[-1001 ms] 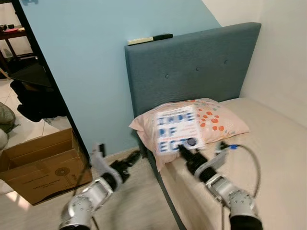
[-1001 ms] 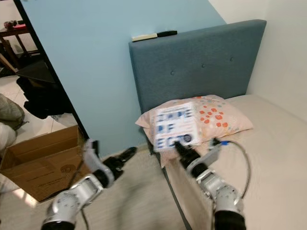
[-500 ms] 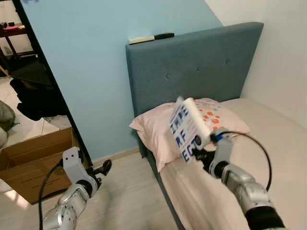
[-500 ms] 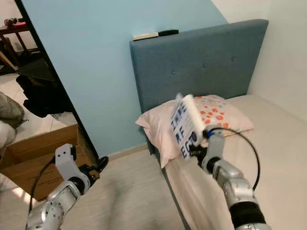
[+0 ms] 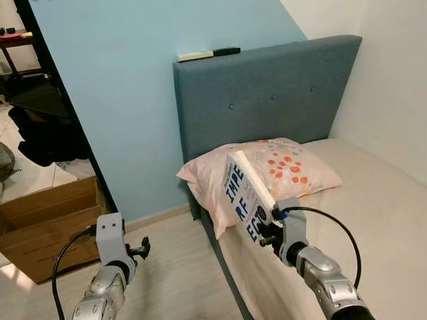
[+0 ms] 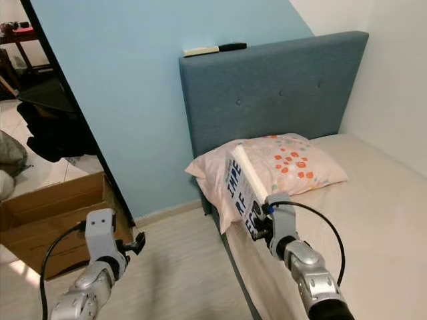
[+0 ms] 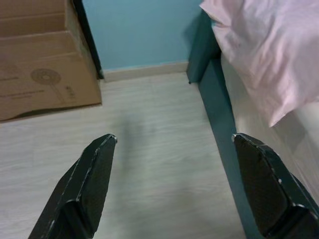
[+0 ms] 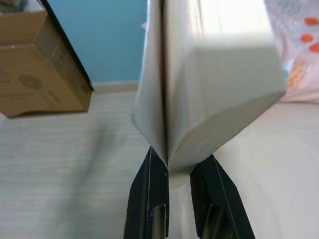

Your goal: Clean up the room

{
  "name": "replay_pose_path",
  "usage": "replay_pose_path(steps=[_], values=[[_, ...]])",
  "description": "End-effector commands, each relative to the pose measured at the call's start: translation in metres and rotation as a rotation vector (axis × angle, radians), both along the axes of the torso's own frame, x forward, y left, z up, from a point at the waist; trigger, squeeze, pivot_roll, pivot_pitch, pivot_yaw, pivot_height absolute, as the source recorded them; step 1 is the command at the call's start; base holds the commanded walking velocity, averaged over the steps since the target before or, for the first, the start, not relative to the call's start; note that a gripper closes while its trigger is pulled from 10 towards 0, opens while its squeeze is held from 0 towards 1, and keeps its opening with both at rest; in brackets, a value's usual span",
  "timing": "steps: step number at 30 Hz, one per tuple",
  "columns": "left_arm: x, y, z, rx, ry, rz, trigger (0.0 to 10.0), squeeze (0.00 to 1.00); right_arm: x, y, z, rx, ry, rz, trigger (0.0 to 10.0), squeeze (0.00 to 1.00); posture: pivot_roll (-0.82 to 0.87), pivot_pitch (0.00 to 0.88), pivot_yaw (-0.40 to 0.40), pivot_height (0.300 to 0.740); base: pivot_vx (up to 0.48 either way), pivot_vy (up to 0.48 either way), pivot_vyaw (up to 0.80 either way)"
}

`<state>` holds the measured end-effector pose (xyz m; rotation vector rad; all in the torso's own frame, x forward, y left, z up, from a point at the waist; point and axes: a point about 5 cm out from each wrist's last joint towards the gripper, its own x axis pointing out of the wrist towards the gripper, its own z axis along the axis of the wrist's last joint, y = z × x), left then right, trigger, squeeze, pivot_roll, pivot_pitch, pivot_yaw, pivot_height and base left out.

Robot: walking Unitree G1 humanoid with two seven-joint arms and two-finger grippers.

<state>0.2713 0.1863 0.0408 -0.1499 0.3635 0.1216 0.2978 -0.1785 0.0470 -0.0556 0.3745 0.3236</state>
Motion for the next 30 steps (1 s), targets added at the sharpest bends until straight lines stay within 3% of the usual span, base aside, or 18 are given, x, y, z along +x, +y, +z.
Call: replay_pose_path(steps=[1, 4, 17, 30], values=[[-0.003, -0.002, -0.003, 0.043, 0.004, -0.015, 10.0, 0.0, 0.002, 0.004, 0.002, 0.002, -0.036, -0.012, 10.0, 0.0, 0.03, 0.012, 0.002, 0.74, 0.0, 0.0, 0.0], [-0.004, -0.007, -0.003, 0.077, 0.007, -0.047, 10.0, 0.0, 0.0, 0.001, -0.004, 0.029, -0.005, -0.046, 10.0, 0.0, 0.03, 0.015, 0.0, 0.74, 0.0, 0.0, 0.0], [-0.005, -0.009, -0.008, 0.08, 0.004, -0.045, 10.0, 0.0, -0.002, -0.007, -0.008, 0.028, 0.011, -0.055, 10.0, 0.0, 0.03, 0.024, -0.005, 0.74, 0.0, 0.0, 0.0], [-0.001, -0.008, -0.004, 0.078, -0.013, -0.036, 10.0, 0.0, -0.001, -0.015, -0.01, 0.11, 0.074, -0.073, 10.0, 0.0, 0.03, 0.028, -0.002, 0.731, 0.0, 0.0, 0.0]])
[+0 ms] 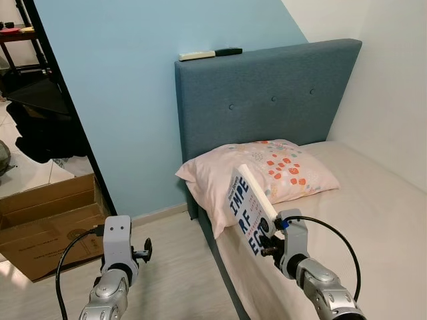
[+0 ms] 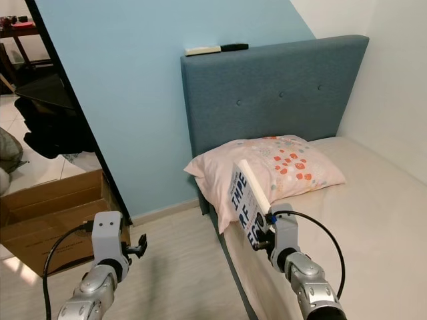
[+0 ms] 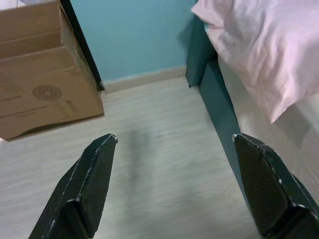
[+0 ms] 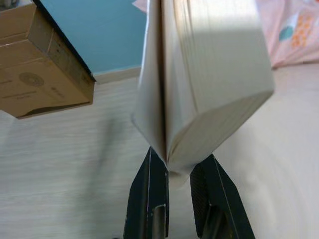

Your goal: Clean up the room

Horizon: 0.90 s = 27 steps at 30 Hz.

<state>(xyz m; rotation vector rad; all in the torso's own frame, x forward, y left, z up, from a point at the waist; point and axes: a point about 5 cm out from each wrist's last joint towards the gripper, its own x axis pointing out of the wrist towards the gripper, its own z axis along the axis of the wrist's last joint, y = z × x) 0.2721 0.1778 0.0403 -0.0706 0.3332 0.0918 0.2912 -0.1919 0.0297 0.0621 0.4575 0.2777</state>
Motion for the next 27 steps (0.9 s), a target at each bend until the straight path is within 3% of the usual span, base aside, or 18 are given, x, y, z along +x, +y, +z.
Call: replay_pose_path(steps=[1, 27], values=[[-0.0006, 0.0002, -0.0027, 0.009, 0.013, 0.002, 10.0, 0.0, 0.0061, -0.0027, 0.0074, 0.018, -0.025, -0.009, 10.0, 0.0, 0.03, 0.029, -0.004, 0.727, 0.0, 0.0, 0.0], [0.003, -0.0017, -0.0001, 0.01, 0.015, -0.009, 10.0, 0.0, 0.0072, -0.0073, 0.0059, 0.078, -0.014, -0.08, 10.0, 0.0, 0.03, 0.038, 0.002, 0.693, 0.0, 0.0, 0.0]])
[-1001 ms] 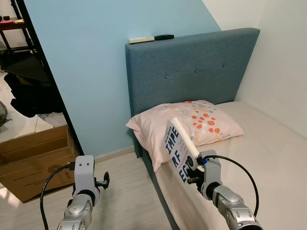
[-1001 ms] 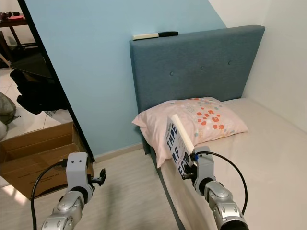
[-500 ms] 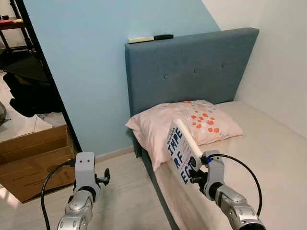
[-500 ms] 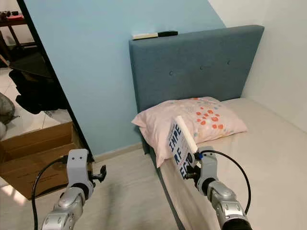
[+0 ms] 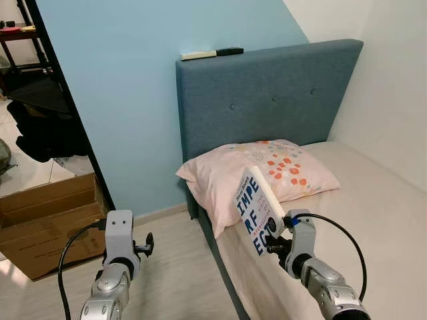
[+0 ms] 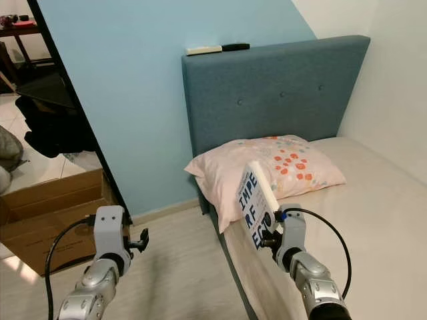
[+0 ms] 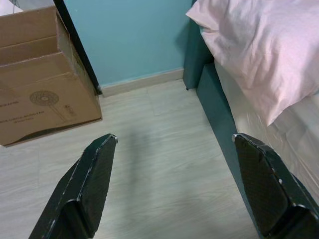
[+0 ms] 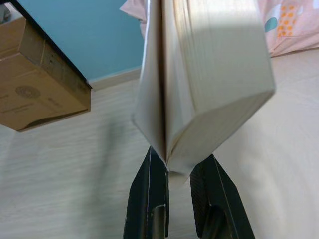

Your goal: Clean up the room

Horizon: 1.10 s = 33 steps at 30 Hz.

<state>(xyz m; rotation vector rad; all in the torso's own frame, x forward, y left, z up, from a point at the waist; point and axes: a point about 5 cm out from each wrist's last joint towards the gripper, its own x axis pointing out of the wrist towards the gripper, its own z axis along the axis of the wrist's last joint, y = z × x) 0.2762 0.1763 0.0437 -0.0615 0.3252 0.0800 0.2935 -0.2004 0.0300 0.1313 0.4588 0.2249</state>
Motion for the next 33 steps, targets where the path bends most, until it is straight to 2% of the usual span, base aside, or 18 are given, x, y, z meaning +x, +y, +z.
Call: replay_pose_path(steps=[1, 14, 33], values=[[-0.0011, -0.0001, -0.0035, 0.002, 0.023, 0.006, 10.0, 0.0, 0.0049, 0.0013, 0.0057, 0.024, -0.027, -0.015, 10.0, 0.0, 0.03, 0.039, 0.001, 0.688, 0.0, 0.0, 0.0], [-0.0013, -0.0005, -0.0031, 0.006, 0.024, 0.003, 10.0, 0.0, 0.0056, 0.0014, 0.0053, 0.024, -0.02, -0.018, 10.0, 0.0, 0.04, 0.038, 0.0, 0.639, 0.0, 0.0, 0.0], [-0.0016, -0.0032, -0.0027, 0.013, 0.027, -0.033, 10.0, 0.0, 0.0035, 0.0001, 0.0034, 0.038, -0.013, -0.038, 10.0, 0.0, 0.04, 0.042, 0.009, 0.639, 0.0, 0.0, 0.0]])
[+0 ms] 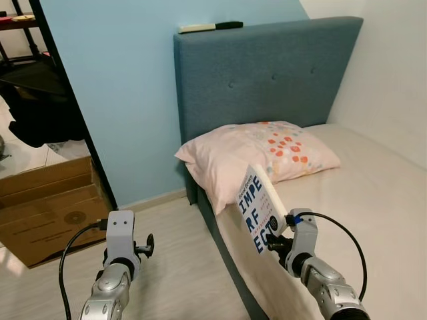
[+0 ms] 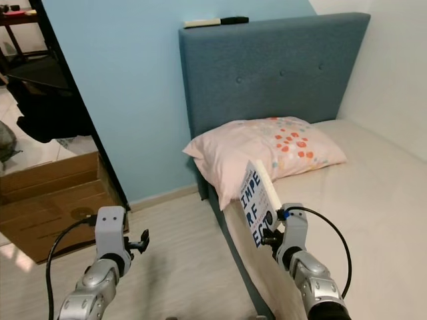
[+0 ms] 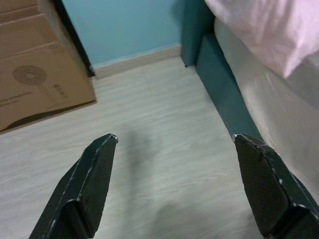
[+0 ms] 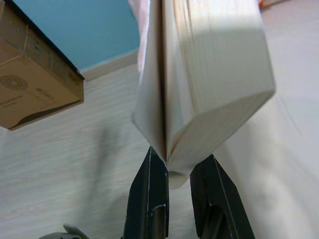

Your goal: Clean up the room

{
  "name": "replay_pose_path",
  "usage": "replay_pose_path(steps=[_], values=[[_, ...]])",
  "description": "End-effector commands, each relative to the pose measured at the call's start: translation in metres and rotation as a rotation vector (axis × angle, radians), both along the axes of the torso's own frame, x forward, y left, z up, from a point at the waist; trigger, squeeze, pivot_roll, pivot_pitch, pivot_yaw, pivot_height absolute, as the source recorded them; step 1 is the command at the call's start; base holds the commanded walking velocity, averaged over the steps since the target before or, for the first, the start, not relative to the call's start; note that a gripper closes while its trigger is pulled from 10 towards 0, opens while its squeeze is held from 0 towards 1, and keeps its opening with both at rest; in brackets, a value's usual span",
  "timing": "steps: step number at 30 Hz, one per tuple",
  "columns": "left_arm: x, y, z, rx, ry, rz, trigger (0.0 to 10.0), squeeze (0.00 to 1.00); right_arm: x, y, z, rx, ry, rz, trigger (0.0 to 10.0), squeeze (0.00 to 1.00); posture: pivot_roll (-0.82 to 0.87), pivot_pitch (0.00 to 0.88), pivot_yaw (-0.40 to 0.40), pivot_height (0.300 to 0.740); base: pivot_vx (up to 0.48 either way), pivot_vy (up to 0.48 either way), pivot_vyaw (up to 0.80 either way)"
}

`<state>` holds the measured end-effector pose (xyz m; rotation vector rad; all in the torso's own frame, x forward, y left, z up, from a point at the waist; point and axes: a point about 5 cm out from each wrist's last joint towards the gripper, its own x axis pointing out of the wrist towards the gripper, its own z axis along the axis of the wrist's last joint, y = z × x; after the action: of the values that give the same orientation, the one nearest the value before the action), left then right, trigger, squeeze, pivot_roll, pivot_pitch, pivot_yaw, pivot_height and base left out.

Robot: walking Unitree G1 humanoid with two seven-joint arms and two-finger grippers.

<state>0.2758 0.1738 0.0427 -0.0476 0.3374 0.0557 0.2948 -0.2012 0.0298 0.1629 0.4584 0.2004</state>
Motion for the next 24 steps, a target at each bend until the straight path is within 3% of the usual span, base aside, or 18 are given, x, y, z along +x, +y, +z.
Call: replay_pose_path(steps=[1, 24], values=[[-0.0014, -0.0007, -0.0019, 0.005, 0.016, -0.009, 10.0, 0.0, 0.002, 0.0011, 0.0034, 0.019, -0.015, -0.008, 10.0, 0.0, 0.04, 0.041, 0.01, 0.639, 0.0, 0.0, 0.0], [-0.0021, 0.0013, -0.0041, 0.029, 0.029, -0.013, 10.0, 0.0, 0.0094, 0.0003, 0.0093, 0.054, -0.012, -0.004, 10.0, 0.0, 0.04, 0.054, 0.002, 0.602, 0.0, 0.0, 0.0]])
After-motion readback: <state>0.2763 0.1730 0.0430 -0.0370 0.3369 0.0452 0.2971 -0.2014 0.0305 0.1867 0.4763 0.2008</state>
